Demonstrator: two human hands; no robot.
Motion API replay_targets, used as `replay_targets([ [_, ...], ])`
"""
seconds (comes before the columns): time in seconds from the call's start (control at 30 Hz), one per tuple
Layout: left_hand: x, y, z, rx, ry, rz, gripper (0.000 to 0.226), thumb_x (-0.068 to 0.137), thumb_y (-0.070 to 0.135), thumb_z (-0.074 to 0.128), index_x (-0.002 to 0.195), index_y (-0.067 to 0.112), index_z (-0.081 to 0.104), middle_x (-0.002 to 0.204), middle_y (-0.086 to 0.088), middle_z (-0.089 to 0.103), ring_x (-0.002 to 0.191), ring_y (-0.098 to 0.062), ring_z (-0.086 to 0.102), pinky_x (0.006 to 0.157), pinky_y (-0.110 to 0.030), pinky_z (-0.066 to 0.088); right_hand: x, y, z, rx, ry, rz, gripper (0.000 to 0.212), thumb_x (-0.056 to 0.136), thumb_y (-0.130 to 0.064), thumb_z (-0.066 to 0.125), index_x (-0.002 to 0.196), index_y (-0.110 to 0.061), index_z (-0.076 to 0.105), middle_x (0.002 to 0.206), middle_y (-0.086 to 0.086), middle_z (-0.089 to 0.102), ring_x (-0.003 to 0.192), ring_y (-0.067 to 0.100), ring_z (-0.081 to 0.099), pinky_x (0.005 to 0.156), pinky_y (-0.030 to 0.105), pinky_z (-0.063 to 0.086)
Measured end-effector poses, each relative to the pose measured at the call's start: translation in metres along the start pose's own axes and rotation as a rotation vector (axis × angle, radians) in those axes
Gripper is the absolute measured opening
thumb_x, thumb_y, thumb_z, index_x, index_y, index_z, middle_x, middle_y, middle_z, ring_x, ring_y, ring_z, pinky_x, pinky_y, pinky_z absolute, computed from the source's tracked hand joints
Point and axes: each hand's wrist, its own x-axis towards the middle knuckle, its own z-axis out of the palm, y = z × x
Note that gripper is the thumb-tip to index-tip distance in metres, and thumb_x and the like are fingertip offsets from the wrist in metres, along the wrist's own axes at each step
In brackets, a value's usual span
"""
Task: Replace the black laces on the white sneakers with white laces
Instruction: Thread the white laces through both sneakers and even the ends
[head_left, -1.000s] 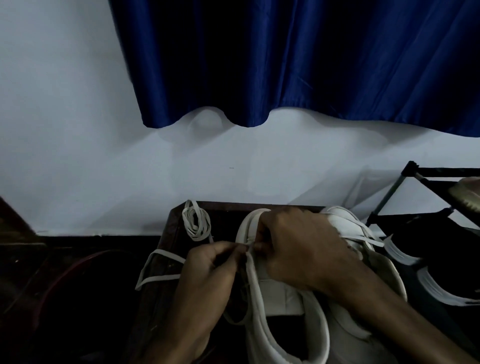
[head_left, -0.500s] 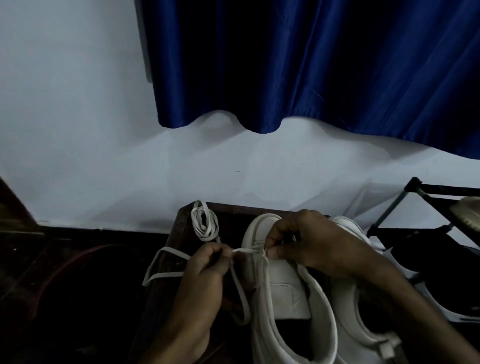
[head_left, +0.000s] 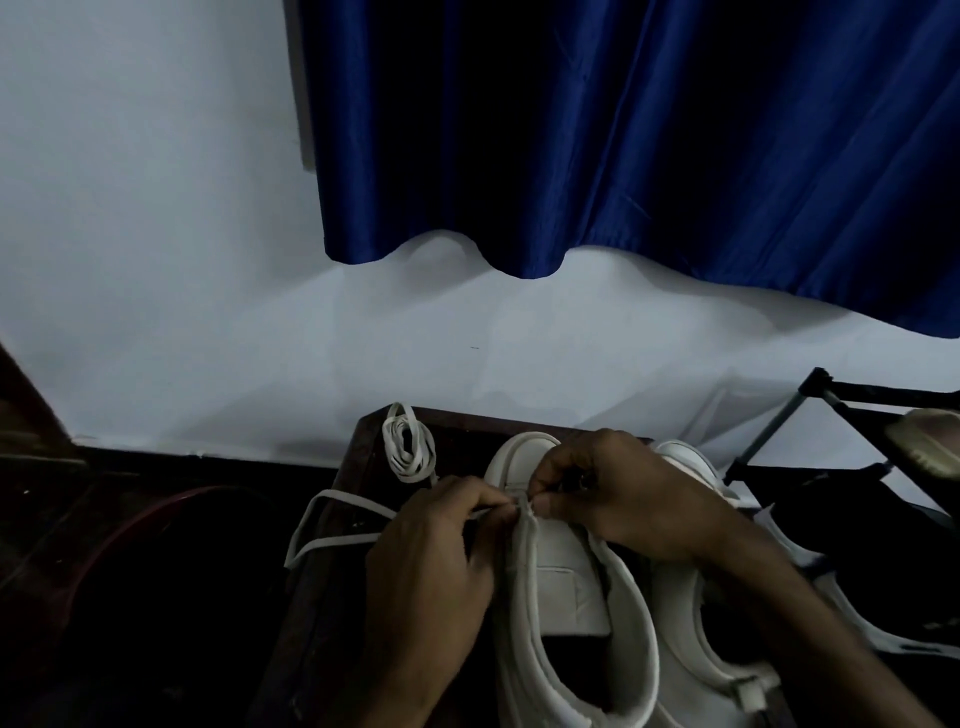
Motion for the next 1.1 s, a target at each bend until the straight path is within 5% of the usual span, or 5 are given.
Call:
replay_targets([
  [0.4, 0.01, 0.011, -0.032, -1.514, 0.129, -0.71, 0.031, 0.091, 0.018, 0.041, 0.063, 0.011, 0.053, 0.058, -0.007, 0.047, 0.058, -0.02, 0.058, 0.074, -0.043, 0.059, 0.001, 0.011, -0.01, -0.091, -0.099, -0.035, 0.018, 0.078, -0.037, 0.079, 0.094, -0.038, 0.073, 0.092, -0.015, 0.065, 0.085, 0.003, 0.061, 0.08, 0.032, 0.051],
  [0.53, 0.01, 0.005, -0.036, -0.957, 0.043, -0.457, 0.027, 0.08, 0.042, 0.059, 0.071, 0.019, 0.046, 0.045, 0.01, 0.03, 0.036, -0.004, 0.027, 0.038, -0.019, 0.031, 0.0, 0.011, -0.012, -0.097, -0.13, -0.012, 0.02, 0.078, -0.035, 0.08, 0.097, -0.037, 0.074, 0.1, -0.016, 0.064, 0.092, -0.001, 0.059, 0.082, 0.027, 0.05],
  [0.7, 0.004, -0.006, -0.018, -0.002, -0.166, 0.042, 0.028, 0.086, 0.059, 0.053, 0.102, 0.038, 0.06, 0.078, 0.017, 0.069, 0.075, 0.005, 0.065, 0.059, -0.012, 0.048, 0.005, 0.012, -0.011, -0.16, -0.125, -0.021, 0.023, 0.074, -0.044, 0.079, 0.096, -0.041, 0.071, 0.103, -0.019, 0.062, 0.093, -0.002, 0.056, 0.08, 0.031, 0.05],
  [0.87, 0.003, -0.003, -0.028, -0.352, -0.144, -0.119, 0.026, 0.093, 0.052, 0.053, 0.079, 0.032, 0.063, 0.07, 0.004, 0.062, 0.063, -0.001, 0.057, 0.062, -0.032, 0.045, 0.005, 0.009, -0.005, -0.208, -0.083, 0.014, 0.034, 0.07, -0.049, 0.079, 0.099, -0.041, 0.065, 0.119, -0.018, 0.053, 0.109, 0.009, 0.048, 0.095, 0.039, 0.045],
  [1.1, 0.005, 0.004, -0.027, -0.77, -0.089, -0.321, 0.033, 0.092, 0.033, 0.063, 0.081, 0.002, 0.063, 0.067, -0.009, 0.052, 0.058, -0.009, 0.049, 0.051, -0.013, 0.039, -0.018, -0.009, -0.03, -0.236, 0.137, 0.136, 0.034, 0.077, -0.046, 0.076, 0.101, -0.031, 0.058, 0.105, -0.014, 0.057, 0.097, 0.007, 0.052, 0.08, 0.025, 0.047],
])
